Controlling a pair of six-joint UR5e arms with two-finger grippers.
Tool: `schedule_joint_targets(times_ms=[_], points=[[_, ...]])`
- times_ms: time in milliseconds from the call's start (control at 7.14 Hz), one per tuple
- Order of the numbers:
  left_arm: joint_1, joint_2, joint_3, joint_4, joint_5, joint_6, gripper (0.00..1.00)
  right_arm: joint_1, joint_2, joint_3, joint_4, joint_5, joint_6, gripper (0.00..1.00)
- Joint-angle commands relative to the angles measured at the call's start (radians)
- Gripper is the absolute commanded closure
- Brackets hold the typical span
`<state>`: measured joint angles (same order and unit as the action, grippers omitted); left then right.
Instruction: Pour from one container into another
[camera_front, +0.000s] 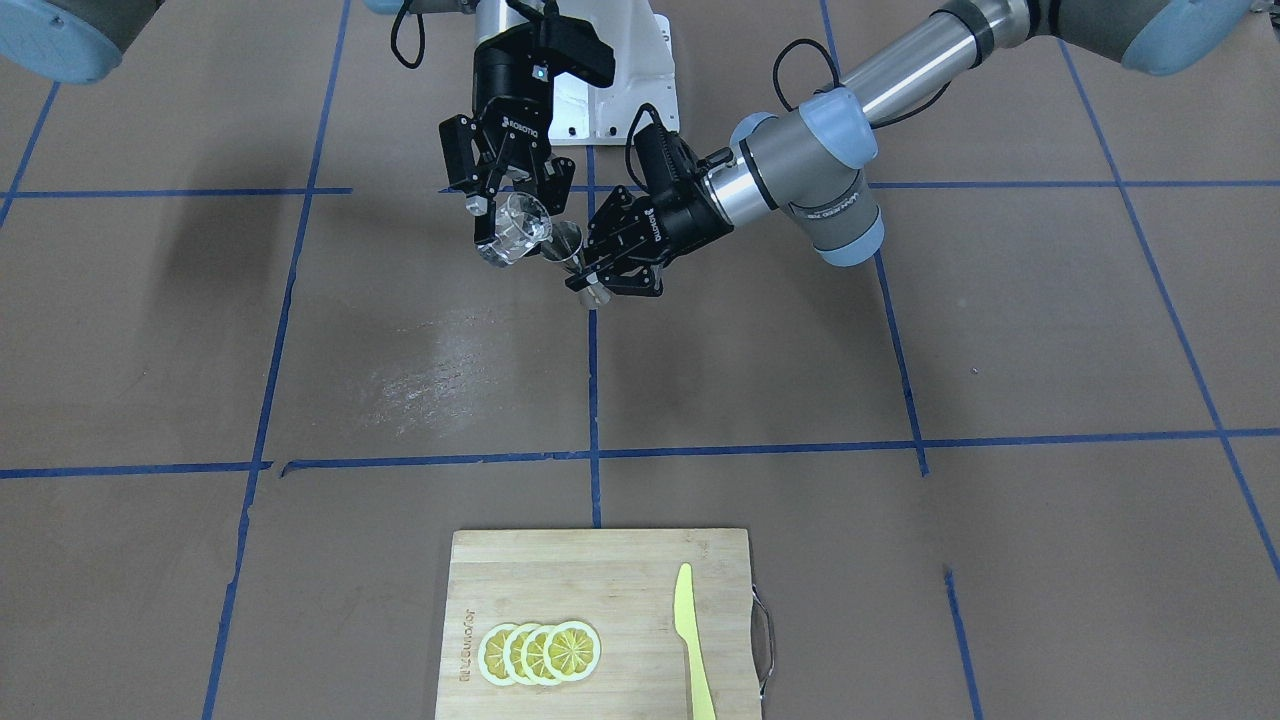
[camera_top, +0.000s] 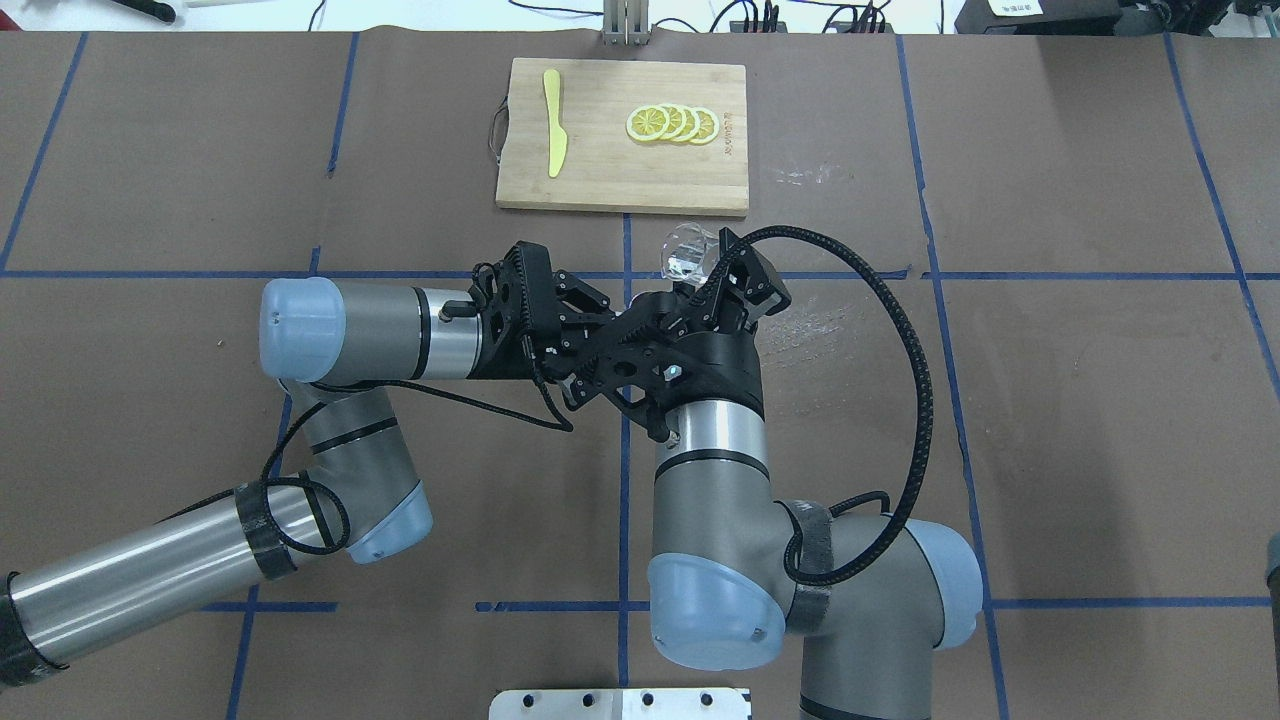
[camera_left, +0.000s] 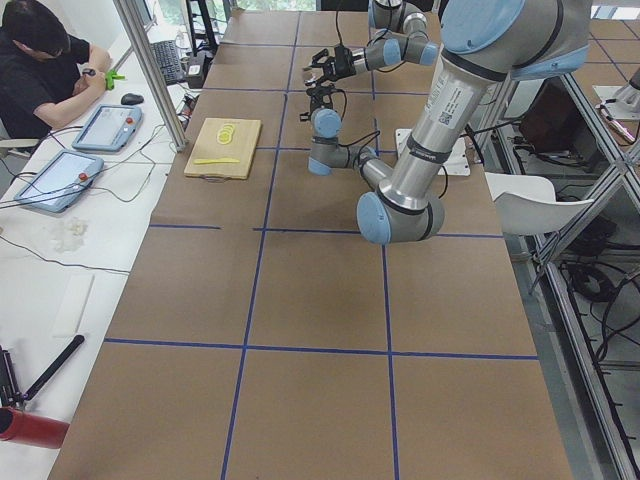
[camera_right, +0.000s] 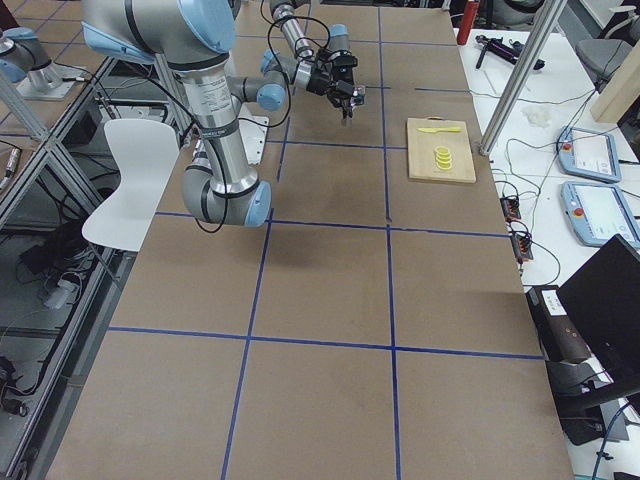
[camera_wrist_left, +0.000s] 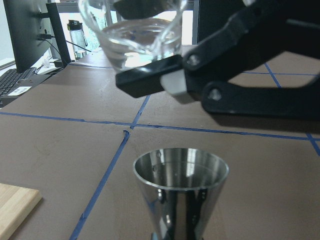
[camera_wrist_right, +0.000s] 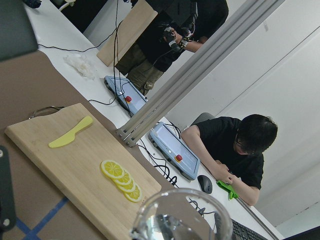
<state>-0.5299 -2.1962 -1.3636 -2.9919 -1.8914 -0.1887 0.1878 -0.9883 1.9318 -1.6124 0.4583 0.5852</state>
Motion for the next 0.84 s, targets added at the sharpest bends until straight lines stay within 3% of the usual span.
schedule_joint_targets(times_ms=[0, 700], points=[[0.001, 0.001, 0.000, -0.001, 0.000, 0.000, 1.00, -0.013, 0.011, -0.002, -0.047, -0.036, -0.027, 1.00], [0.001, 0.001, 0.000, 0.001, 0.000, -0.002, 1.00, -0.021, 0.025, -0.002, -0.124, -0.079, -0.091, 1.00]])
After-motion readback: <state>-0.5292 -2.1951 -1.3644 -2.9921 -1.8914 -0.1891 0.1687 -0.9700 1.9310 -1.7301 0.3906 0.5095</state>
